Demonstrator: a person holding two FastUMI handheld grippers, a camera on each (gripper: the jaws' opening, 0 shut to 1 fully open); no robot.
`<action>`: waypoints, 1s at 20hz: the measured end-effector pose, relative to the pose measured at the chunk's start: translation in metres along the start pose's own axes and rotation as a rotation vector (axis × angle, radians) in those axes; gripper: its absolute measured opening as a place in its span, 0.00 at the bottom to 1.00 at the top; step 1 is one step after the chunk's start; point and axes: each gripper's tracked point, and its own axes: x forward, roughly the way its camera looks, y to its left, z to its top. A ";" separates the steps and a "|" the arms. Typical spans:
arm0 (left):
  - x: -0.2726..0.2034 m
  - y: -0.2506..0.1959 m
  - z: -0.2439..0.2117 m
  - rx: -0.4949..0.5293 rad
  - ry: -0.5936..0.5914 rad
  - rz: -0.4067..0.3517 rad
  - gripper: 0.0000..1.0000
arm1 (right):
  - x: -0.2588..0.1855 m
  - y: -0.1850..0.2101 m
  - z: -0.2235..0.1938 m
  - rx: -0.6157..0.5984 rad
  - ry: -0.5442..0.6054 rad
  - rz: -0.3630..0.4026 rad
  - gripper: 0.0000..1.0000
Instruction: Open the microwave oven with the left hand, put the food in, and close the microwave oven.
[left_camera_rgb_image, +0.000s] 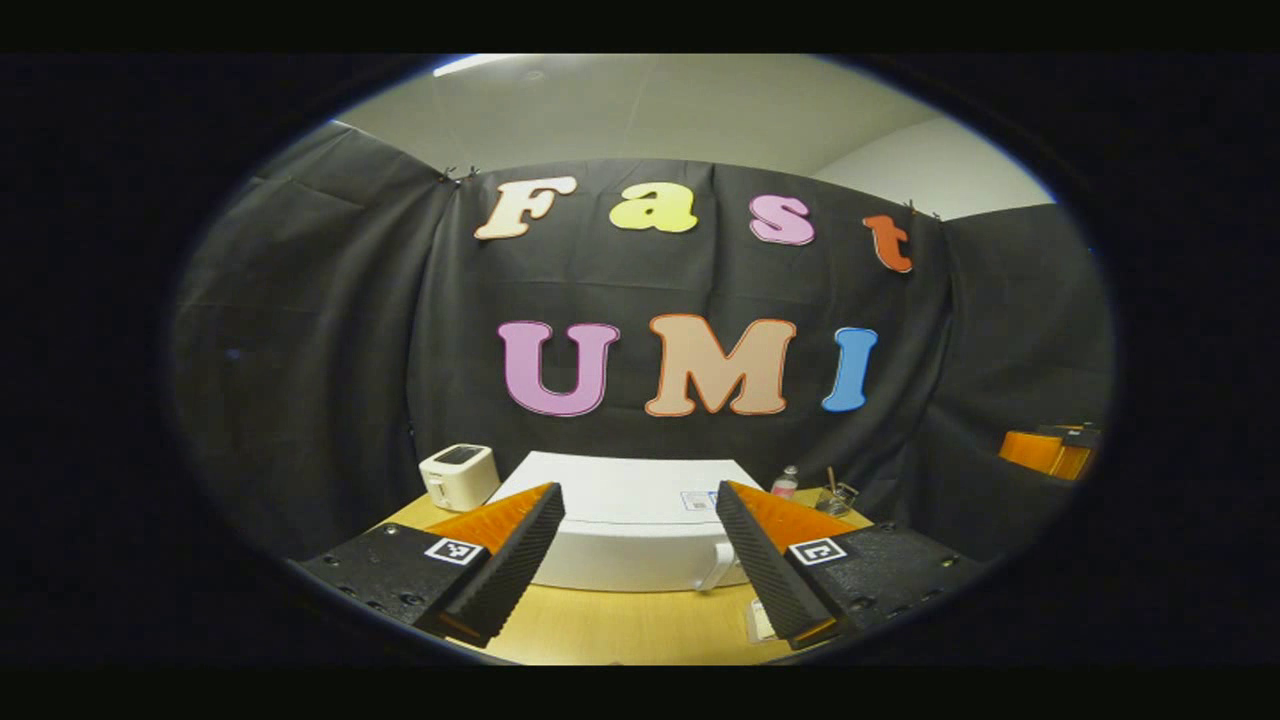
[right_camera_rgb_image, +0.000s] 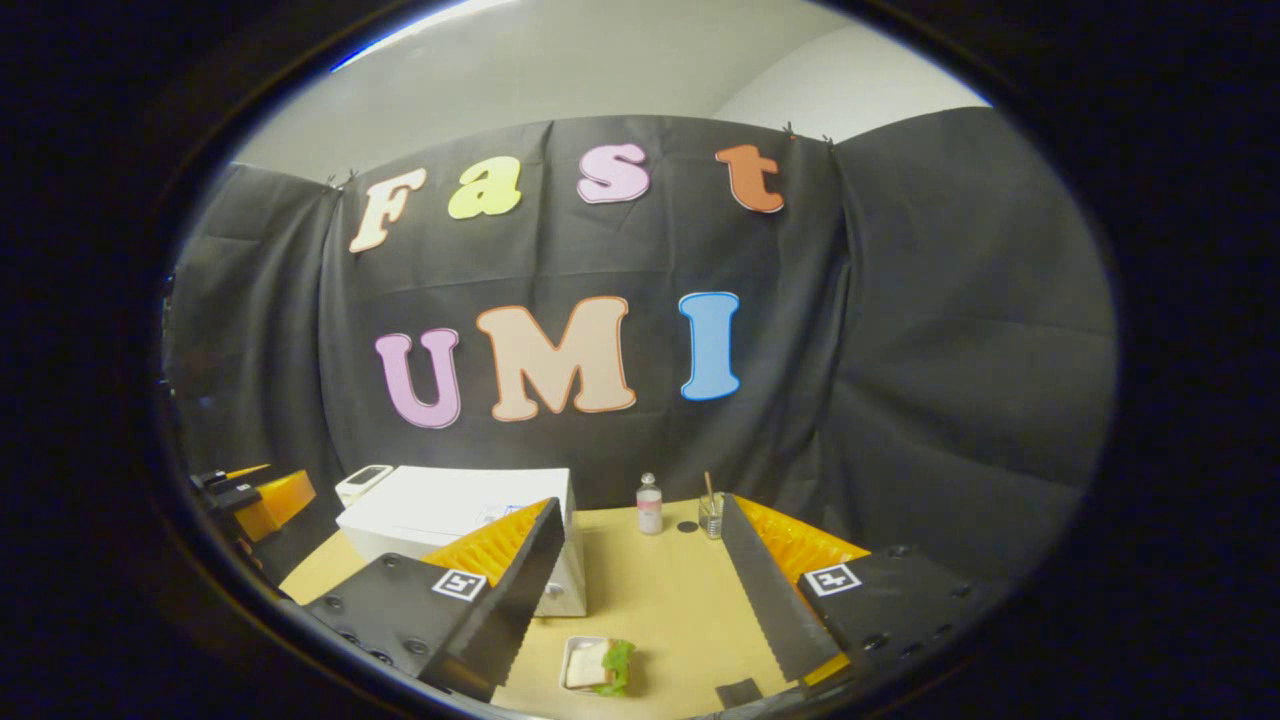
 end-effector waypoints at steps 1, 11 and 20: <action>0.000 -0.003 -0.001 -0.003 0.003 -0.004 0.92 | -0.001 -0.001 0.001 0.004 -0.003 0.000 0.94; -0.007 0.009 -0.036 -0.029 0.082 0.029 0.95 | -0.003 -0.016 -0.006 0.011 0.017 -0.017 0.99; -0.004 0.021 -0.105 -0.010 0.155 0.023 0.92 | -0.001 -0.009 -0.025 0.034 0.068 -0.009 0.99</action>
